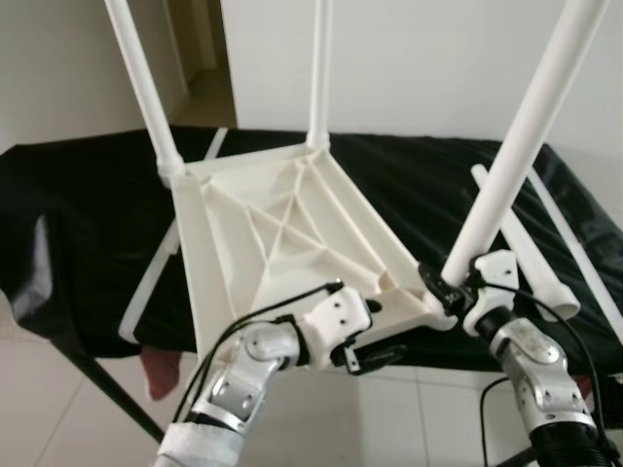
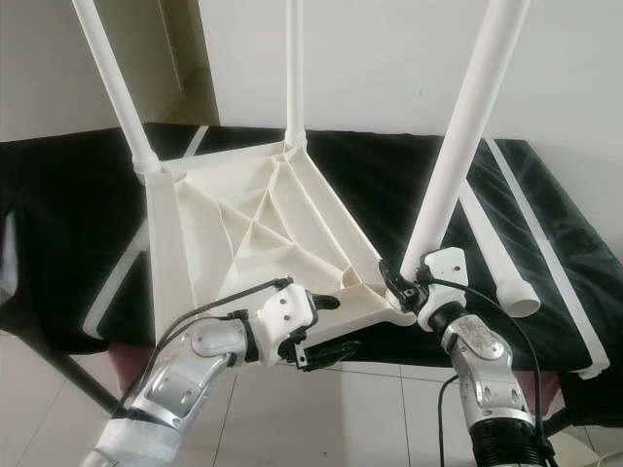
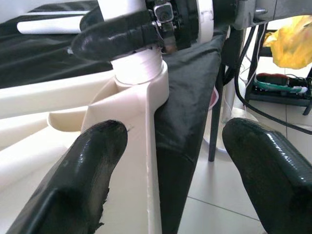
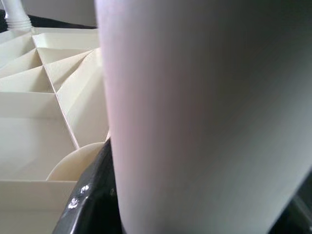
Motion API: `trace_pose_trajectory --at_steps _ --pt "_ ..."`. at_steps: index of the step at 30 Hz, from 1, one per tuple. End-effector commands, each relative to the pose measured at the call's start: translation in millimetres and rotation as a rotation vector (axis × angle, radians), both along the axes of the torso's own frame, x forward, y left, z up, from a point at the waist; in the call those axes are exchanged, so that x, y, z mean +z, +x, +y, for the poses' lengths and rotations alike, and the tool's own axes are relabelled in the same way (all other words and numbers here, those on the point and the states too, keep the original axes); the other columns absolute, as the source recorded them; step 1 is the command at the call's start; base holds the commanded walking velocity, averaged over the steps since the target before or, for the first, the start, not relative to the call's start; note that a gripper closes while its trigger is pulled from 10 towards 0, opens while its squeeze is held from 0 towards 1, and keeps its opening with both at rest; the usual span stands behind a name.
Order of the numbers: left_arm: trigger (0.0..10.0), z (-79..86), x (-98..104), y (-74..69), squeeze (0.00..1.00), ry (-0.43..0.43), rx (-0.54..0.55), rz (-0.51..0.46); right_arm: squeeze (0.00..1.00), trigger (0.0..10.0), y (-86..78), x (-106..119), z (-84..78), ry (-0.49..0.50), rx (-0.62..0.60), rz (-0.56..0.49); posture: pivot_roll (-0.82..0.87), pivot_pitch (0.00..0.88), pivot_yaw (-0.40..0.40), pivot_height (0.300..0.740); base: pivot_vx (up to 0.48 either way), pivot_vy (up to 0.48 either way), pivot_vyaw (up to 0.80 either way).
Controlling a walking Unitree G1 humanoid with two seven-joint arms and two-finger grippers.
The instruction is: Building children table
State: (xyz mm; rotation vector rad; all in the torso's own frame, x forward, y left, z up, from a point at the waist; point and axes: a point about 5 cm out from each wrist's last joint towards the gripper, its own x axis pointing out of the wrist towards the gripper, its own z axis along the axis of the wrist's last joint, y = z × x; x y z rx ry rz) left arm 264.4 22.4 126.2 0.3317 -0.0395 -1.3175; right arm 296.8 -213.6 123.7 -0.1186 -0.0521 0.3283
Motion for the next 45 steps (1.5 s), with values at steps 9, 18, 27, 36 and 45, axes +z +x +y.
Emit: trace_pose_trajectory --at_steps 9,18,27,36,45 --pt "10.0 2.0 2.6 3.0 0.00 -0.010 0.082 -0.027 0.00 10.0 -4.6 -9.1 8.1 0.024 -0.104 0.024 -0.02 0.000 0.013 0.740 0.000 0.000 0.00" --pt "10.0 2.8 3.1 4.3 0.00 -0.003 0.077 -0.028 0.00 10.0 -12.1 -25.3 17.4 0.160 -0.521 0.069 -0.02 0.000 0.007 0.740 0.000 0.000 0.00" --pt "10.0 1.7 3.2 4.7 0.00 -0.002 0.075 -0.032 0.00 10.0 -16.0 -26.4 38.2 0.210 -0.611 0.065 -0.01 0.000 -0.006 0.740 0.000 0.000 0.00" --pt "10.0 1.0 4.0 4.4 0.00 -0.009 0.085 -0.039 1.00 10.0 -15.8 -18.5 33.4 0.245 -0.708 0.039 0.00 0.000 -0.016 0.740 0.000 0.000 0.00" --pt "10.0 0.1 4.5 3.6 0.00 -0.012 0.086 -0.044 1.00 10.0 -23.8 -13.9 33.1 0.184 -0.670 -0.004 -0.01 0.000 -0.028 0.740 0.000 0.000 0.00"
